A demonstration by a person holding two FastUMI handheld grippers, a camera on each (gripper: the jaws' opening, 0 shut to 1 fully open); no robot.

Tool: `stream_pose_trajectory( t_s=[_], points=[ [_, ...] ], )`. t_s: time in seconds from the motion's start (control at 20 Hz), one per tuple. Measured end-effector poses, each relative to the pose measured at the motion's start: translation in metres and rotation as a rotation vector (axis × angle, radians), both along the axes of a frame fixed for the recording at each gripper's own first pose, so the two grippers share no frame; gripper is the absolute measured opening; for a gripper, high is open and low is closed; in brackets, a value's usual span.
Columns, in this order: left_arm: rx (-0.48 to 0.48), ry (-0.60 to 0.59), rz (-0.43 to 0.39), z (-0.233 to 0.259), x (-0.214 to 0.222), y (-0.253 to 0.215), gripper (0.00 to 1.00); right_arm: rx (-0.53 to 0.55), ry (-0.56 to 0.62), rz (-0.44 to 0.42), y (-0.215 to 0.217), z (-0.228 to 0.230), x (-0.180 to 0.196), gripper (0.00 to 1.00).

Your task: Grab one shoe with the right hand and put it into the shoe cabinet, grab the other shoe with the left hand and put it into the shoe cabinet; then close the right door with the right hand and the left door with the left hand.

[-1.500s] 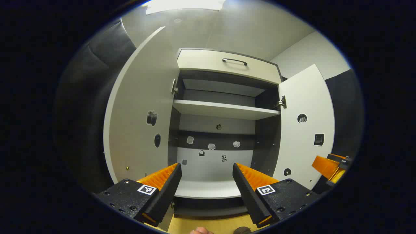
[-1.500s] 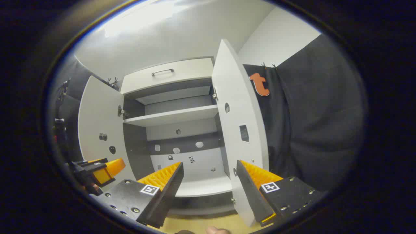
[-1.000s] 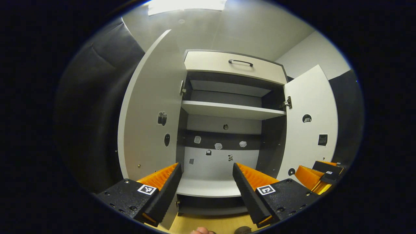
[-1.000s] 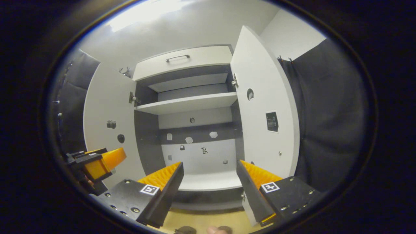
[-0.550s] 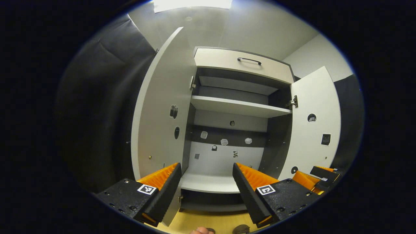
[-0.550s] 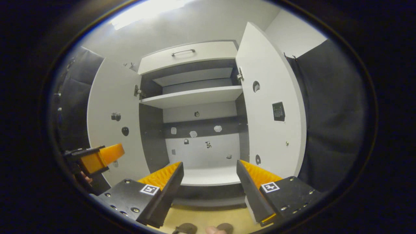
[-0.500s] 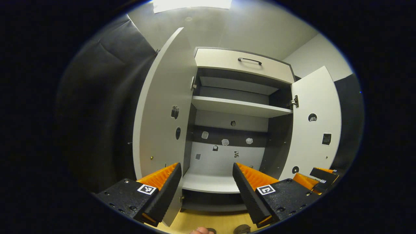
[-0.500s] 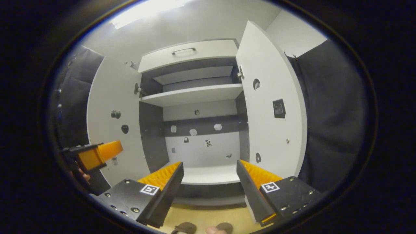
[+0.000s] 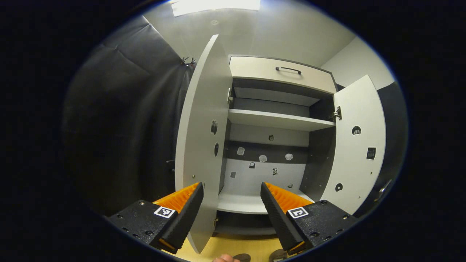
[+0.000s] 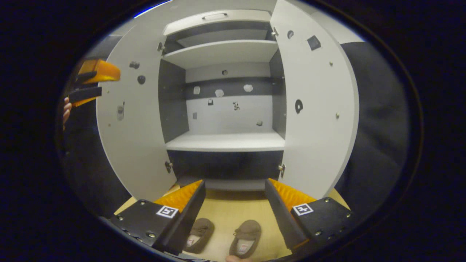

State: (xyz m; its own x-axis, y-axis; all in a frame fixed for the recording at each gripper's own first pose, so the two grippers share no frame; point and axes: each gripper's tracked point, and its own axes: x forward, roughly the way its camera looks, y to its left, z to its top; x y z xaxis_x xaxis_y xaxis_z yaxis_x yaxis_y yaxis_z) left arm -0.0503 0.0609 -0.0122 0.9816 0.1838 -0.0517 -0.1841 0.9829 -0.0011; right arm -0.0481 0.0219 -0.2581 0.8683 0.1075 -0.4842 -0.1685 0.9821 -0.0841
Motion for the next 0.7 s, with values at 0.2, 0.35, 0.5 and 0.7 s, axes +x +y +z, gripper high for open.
stream_pose_trajectory(
  t_s=[0.2, 0.35, 0.5, 0.7],
  points=[
    [0.007, 0.031, 0.002, -0.008, -0.007, 0.007, 0.96, 0.011, 0.213, 0.004, -0.005, -0.083, -0.031, 0.98],
    [0.023, 0.053, 0.001, -0.013, -0.011, 0.01, 0.93, 0.007, 0.344, -0.01, -0.015, -0.137, -0.056, 0.98],
    [0.034, 0.074, -0.002, -0.017, -0.015, 0.011, 0.96, 0.042, 0.493, -0.02, -0.015, -0.181, -0.077, 0.95],
    [0.051, 0.094, 0.01, -0.019, -0.021, 0.016, 0.96, 0.052, 0.632, -0.063, -0.021, -0.233, -0.098, 0.91]
  ],
)
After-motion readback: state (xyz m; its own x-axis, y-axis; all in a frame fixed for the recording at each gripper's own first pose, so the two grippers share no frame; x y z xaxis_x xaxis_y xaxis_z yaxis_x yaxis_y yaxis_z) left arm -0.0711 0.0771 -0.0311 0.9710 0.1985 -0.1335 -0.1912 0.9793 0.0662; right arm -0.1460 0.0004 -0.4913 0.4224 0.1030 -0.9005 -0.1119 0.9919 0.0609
